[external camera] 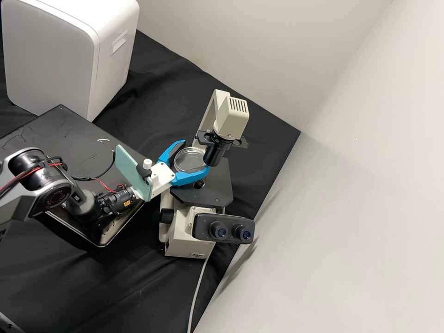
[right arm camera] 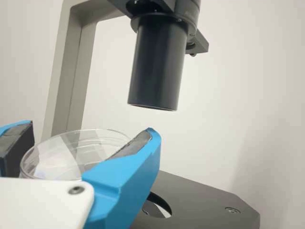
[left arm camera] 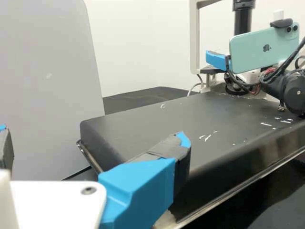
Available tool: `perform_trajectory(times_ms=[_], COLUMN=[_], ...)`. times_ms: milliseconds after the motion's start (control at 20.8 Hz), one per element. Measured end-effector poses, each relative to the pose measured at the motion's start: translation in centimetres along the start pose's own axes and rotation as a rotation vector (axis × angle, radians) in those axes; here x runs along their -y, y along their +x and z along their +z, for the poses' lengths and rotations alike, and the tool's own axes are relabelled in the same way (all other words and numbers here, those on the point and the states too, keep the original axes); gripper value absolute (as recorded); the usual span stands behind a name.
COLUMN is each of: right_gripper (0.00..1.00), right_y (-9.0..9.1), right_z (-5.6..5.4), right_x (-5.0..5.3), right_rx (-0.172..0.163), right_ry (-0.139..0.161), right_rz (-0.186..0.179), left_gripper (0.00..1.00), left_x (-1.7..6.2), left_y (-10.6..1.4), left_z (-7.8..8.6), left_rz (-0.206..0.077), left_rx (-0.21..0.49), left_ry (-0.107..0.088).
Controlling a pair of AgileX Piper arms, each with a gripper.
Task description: Place the petri dish on the microscope
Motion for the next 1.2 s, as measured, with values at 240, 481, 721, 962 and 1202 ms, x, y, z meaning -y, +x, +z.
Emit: perform_trajectory(times_ms=[240,481,721,962,1202], right_gripper=[0.0,1.0,1.0,1.0,1.0], right_y=[0.0,0.0,0.0,0.0,0.0], right_z=[0.0,0.0,0.0,0.0,0.0], right_x=[0.0,0.0,0.0,0.0,0.0], right_rx=[-0.001,-0.001,-0.001,-0.001,-0.001], right_ry=[-0.001,-0.001,-0.001,-0.024,-0.024], right_rz=[-0.001,-0.001,-0.001,-0.001,-0.001], left_gripper=[1.0,1.0,1.0,1.0,1.0], left_x=[-0.01,-0.02,-0.05,0.1,0.11], left_y=[0.02,0.03,0.06,0.14,0.15], left_z=[-0.07,-0.1,-0.23,-0.28,-0.28], left_rz=[0.001,0.001,0.003,-0.004,-0.005], left_rx=[-0.004,-0.006,-0.014,-0.016,-0.016], left_ry=[0.0,0.0,-0.001,-0.022,-0.022])
